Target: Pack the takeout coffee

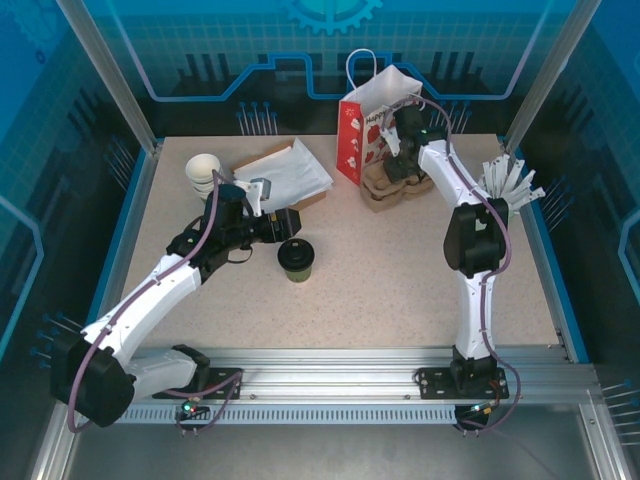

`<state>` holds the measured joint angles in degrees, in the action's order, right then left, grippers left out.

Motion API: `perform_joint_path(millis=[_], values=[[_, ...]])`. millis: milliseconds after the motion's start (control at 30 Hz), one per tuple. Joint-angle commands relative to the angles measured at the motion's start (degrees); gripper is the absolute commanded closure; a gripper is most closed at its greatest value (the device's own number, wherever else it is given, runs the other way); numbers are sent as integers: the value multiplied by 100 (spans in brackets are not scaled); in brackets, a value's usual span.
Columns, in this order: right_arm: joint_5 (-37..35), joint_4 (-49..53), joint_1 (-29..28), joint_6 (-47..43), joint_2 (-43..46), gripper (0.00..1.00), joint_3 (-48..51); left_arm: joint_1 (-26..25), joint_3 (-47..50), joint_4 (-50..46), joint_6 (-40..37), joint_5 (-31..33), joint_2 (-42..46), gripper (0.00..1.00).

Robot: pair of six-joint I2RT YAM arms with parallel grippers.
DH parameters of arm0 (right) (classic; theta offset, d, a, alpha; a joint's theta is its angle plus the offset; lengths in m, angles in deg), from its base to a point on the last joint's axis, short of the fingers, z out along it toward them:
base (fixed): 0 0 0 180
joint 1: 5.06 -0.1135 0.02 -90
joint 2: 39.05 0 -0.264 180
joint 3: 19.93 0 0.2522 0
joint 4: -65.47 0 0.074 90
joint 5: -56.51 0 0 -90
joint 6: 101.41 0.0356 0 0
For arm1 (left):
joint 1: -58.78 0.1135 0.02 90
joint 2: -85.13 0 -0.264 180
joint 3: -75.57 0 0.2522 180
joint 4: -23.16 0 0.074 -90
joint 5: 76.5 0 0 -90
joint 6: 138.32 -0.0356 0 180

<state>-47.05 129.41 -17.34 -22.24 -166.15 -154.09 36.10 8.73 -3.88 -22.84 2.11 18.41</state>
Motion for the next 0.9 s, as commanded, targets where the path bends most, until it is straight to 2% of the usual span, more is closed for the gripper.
perform_joint_path(millis=[0, 233, 600, 867], values=[[-152, 211, 17, -103, -55, 52, -246, -33, 122, -8, -121, 13, 86, 23], [-62, 367, 10, -85, -169, 54, -449, -34, 165, -17, -139, 36, 89, 23], [469, 474, 12, 155, -73, 57, -546, -34, 237, -22, -139, 59, 137, 23], [291, 554, -20, 391, 574, 58, -397, -28, 245, -17, -171, 102, 198, 23]])
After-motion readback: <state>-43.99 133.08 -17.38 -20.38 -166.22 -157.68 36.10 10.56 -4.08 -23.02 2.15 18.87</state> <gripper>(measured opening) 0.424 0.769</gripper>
